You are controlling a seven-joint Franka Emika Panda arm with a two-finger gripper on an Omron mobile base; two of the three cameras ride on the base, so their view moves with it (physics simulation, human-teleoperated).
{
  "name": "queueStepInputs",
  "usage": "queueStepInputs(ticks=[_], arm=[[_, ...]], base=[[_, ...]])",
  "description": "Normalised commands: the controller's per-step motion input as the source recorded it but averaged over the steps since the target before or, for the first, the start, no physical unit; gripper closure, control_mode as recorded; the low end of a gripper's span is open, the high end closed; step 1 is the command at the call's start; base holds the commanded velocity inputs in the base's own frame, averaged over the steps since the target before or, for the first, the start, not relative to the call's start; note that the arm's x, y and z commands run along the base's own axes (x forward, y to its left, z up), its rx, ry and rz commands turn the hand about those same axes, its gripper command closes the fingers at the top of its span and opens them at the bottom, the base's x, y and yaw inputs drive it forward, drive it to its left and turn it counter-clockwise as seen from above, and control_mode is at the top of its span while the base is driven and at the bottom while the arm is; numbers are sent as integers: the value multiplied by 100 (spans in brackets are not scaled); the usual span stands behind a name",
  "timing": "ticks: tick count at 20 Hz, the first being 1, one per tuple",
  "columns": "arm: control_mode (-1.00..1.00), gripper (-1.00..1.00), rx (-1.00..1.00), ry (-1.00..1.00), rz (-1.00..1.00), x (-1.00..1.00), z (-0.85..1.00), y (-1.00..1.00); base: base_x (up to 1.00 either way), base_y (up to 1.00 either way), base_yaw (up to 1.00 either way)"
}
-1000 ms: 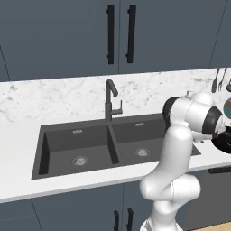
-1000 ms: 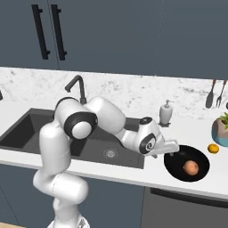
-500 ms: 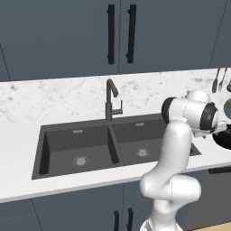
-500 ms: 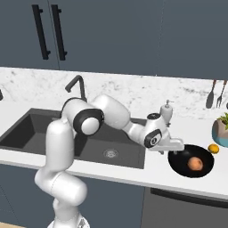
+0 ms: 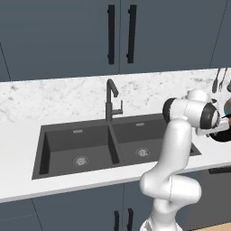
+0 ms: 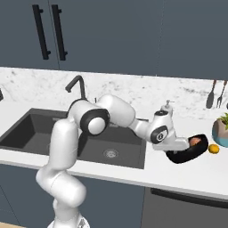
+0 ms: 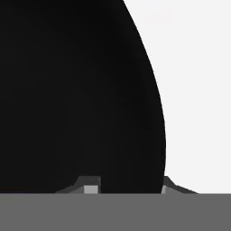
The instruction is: Pick the onion from the sink and place it in the bowl. Then pick the bowl and place it in the microwave. Then close the microwave door and press the start button.
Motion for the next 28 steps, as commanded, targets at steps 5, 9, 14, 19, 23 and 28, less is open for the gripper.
queueStepInputs(ticks=[5,9,14,19,23,28], arm=[[-100,100,0,-6,1,-31,28,0],[-100,100,0,-14,5,-47,73,0],[-100,100,-1,-10,12,-53,95,6],[-100,100,-8,-9,18,-71,100,23],[-100,100,-12,-3,26,-95,100,49],[-100,100,-11,2,28,-92,100,76]], base=[[0,0,0],[0,0,0],[0,0,0],[0,0,0],[0,0,0],[0,0,0]])
